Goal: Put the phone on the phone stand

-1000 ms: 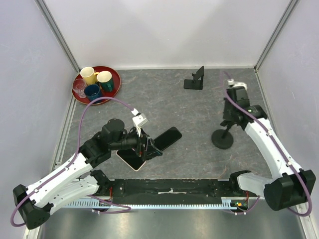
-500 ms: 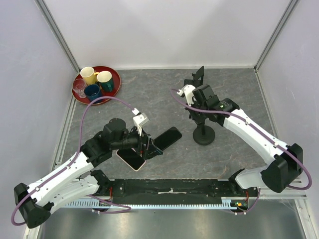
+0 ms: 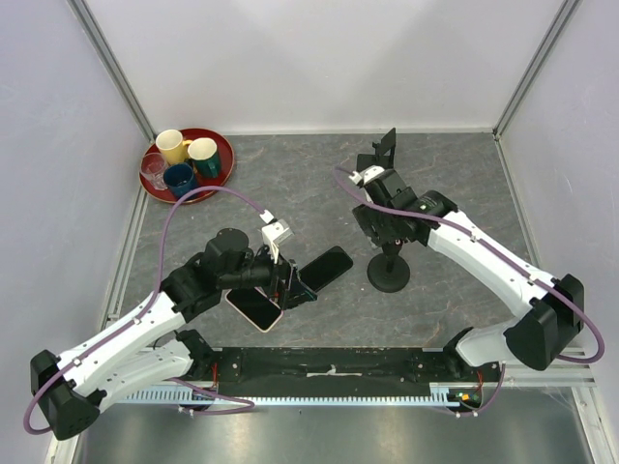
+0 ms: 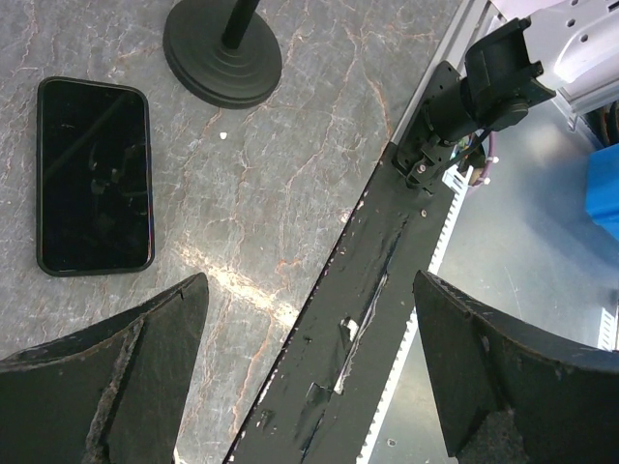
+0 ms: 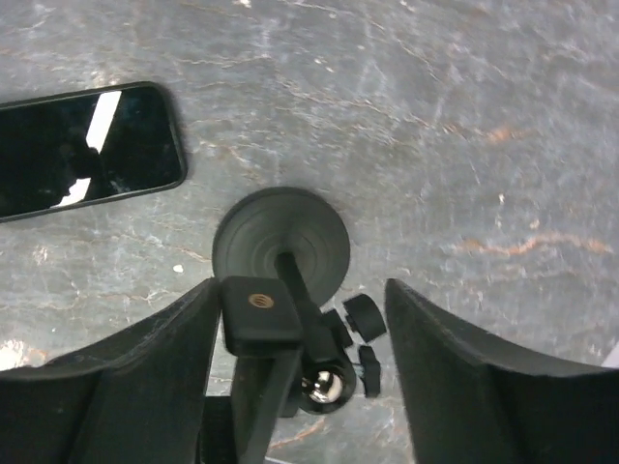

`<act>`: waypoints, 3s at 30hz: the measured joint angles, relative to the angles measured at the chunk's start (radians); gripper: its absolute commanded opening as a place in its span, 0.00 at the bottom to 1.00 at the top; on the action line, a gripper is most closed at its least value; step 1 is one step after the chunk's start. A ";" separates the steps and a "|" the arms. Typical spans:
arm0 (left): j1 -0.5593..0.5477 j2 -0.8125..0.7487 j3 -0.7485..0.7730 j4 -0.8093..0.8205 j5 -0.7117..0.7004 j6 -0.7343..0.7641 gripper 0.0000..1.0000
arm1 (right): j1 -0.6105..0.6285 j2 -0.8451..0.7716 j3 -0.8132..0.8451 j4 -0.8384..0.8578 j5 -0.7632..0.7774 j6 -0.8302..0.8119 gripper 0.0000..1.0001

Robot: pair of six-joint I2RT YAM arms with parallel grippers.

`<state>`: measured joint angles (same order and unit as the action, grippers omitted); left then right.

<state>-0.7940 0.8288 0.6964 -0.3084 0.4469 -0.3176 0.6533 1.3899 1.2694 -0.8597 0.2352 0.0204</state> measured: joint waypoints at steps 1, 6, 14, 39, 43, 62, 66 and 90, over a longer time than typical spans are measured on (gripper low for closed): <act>0.000 0.001 0.000 0.000 0.000 0.000 0.92 | 0.004 0.003 0.009 -0.014 0.024 0.040 0.98; 0.000 0.002 0.000 0.000 0.001 0.000 0.92 | 0.027 -0.021 0.039 -0.092 0.126 0.281 0.98; 0.000 0.002 0.000 0.000 0.001 0.000 0.92 | 0.067 -0.209 0.023 -0.156 0.129 0.636 0.96; 0.000 -0.009 0.000 0.000 0.000 0.000 0.92 | 0.090 -0.366 -0.327 0.004 0.155 1.157 0.27; 0.000 -0.009 0.000 0.000 0.000 0.000 0.92 | 0.094 -0.318 -0.283 -0.032 0.179 1.090 0.13; 0.000 -0.009 0.000 0.000 0.000 0.000 0.92 | 0.093 -0.139 -0.128 -0.013 0.139 0.534 0.00; 0.000 -0.009 0.000 0.000 0.000 0.000 0.92 | 0.091 -0.136 -0.118 -0.013 0.088 0.435 0.00; 0.000 0.254 0.082 0.283 0.219 -0.293 0.95 | -0.116 -0.145 -0.117 -0.009 -0.257 0.211 0.62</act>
<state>-0.7940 1.0824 0.7788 -0.0257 0.6662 -0.6106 0.5373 1.2446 1.1522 -0.8684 -0.0223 0.2314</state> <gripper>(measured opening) 0.947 0.533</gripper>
